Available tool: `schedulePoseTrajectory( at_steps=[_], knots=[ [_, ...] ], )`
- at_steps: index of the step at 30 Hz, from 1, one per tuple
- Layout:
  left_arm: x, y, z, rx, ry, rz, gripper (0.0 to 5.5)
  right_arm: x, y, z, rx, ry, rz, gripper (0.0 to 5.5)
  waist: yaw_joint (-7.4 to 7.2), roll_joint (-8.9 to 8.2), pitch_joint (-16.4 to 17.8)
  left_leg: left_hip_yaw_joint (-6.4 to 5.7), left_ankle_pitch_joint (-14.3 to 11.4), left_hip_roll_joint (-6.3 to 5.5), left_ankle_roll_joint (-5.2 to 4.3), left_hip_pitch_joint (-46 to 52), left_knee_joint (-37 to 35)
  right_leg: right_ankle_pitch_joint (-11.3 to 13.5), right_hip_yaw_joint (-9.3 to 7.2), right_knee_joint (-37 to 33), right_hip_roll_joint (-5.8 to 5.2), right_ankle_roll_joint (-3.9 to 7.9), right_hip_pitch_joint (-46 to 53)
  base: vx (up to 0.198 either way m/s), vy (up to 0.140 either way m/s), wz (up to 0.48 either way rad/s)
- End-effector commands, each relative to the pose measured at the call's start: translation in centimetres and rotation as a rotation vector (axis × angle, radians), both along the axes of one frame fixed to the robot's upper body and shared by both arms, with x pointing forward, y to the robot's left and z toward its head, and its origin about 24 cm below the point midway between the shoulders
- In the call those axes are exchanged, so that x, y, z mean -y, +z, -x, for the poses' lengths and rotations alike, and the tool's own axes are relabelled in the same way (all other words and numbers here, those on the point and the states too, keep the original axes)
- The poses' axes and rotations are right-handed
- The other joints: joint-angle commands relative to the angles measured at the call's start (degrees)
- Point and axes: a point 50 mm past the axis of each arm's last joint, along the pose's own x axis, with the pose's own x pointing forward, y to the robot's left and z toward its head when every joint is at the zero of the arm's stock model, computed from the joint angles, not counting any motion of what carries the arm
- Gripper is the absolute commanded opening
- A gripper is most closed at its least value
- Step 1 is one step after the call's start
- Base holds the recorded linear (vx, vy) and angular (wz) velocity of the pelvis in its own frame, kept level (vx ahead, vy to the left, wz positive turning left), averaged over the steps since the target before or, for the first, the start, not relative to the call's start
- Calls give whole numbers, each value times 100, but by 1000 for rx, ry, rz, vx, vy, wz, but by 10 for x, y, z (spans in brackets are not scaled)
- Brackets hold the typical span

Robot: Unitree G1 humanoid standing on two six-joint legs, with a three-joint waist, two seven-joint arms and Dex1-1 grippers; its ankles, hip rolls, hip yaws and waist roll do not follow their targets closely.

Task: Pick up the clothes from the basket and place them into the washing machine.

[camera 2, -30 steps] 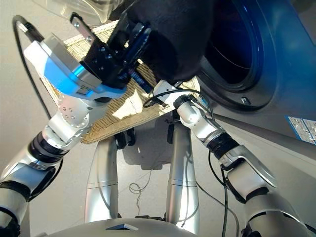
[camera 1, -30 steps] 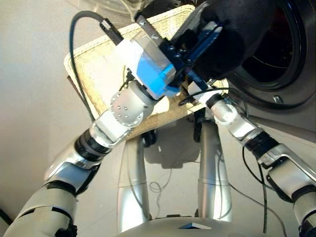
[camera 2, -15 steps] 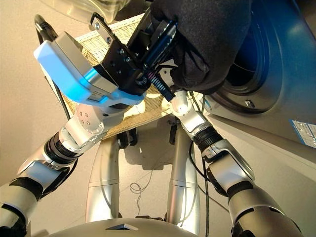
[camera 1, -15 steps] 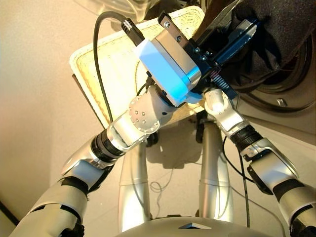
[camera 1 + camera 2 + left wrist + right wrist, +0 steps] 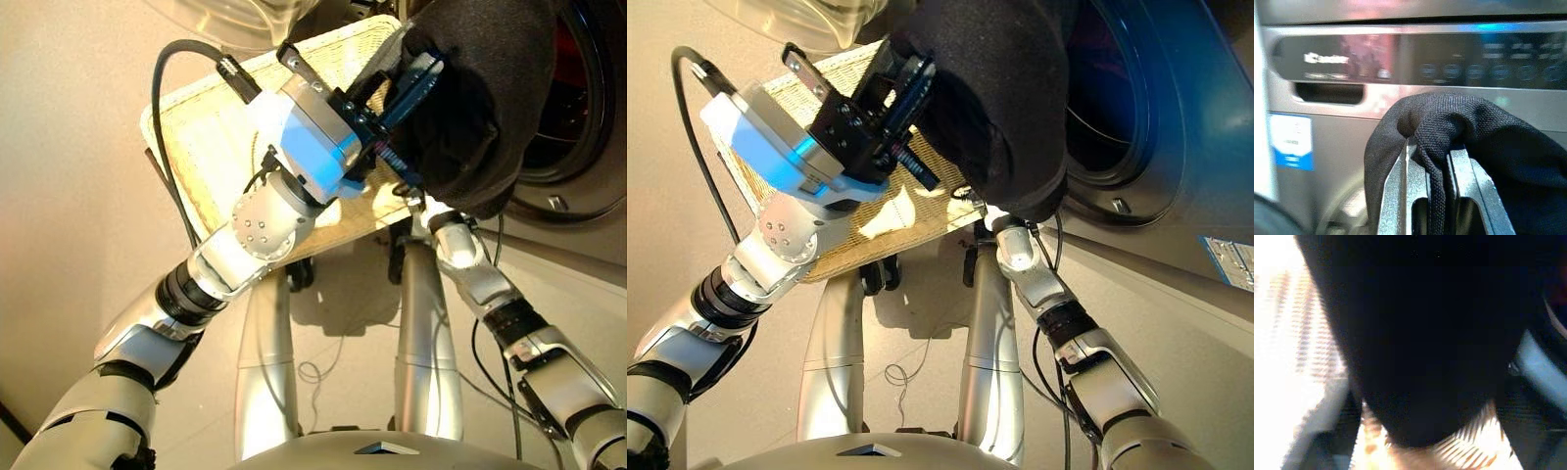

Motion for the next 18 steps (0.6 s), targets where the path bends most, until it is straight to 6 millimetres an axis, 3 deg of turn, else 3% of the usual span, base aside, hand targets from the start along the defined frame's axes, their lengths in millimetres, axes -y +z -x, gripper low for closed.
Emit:
schedulePoseTrajectory(
  at_steps=[1,6,13,15,18],
  knots=[
    [-13,23,23,184,-36,114,0,-15,11,12,61,136,-48,550,-112,22,-170,-37,427,28,234,-162,-545,-76,-65,-246,-121,-343,354,0,0,0],
    [-20,26,21,209,13,106,0,-5,-1,28,1,191,-66,550,-192,-12,-189,-54,415,33,230,-167,-539,-77,-74,-258,-103,-342,349,0,0,0],
    [-31,26,17,227,77,101,0,32,-15,47,-50,114,-49,550,-311,-69,-202,-53,388,55,231,-156,-531,-87,-76,-266,-98,-332,364,0,0,0],
    [-33,26,17,232,89,99,0,43,-16,52,-42,75,-50,550,-346,-77,-217,-69,381,48,235,-167,-527,-91,-84,-267,-87,-331,358,0,0,0],
    [-39,26,19,244,104,96,0,55,4,58,62,30,-51,550,-390,-85,-228,-81,361,55,235,-171,-519,-96,-87,-273,-83,-325,361,0,0,0]
  ],
)
